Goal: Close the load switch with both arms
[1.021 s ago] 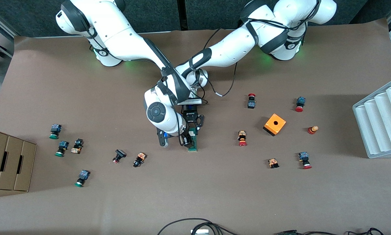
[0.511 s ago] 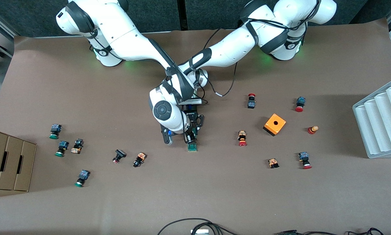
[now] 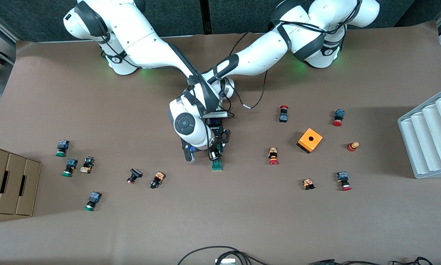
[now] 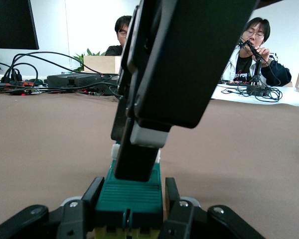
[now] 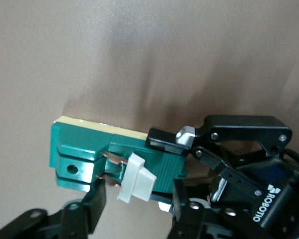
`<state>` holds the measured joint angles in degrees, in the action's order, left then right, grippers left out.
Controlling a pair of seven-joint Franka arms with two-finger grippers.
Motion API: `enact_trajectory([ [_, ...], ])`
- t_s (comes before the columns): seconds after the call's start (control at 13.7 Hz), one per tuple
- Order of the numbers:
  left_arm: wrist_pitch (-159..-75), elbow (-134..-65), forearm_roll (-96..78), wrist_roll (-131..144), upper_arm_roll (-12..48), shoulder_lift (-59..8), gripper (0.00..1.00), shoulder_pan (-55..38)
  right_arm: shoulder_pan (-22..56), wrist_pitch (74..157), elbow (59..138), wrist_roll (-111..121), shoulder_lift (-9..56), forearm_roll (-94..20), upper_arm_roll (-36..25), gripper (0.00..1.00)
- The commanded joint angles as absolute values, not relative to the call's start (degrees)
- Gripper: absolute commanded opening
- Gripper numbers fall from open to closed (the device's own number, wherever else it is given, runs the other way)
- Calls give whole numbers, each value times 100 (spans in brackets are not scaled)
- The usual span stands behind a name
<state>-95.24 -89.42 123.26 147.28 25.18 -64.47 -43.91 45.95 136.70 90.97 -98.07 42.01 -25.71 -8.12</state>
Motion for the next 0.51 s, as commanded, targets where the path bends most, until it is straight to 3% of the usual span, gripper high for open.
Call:
enact_trajectory([
  [0.0,-9589,-8780,12357,14748,2487,-6592,55,-4482,4579,13790,9176,-9817,4148,-2435,-809,55],
  [0.22,-9589,-8780,12357,14748,2487,-6592,55,-4482,4579,13808,9167,-9809,4148,-2382,-809,48],
  [0.44,-9589,-8780,12357,14722,2487,-6592,55,-4491,4562,13799,9141,-9809,4148,-2285,-809,48],
])
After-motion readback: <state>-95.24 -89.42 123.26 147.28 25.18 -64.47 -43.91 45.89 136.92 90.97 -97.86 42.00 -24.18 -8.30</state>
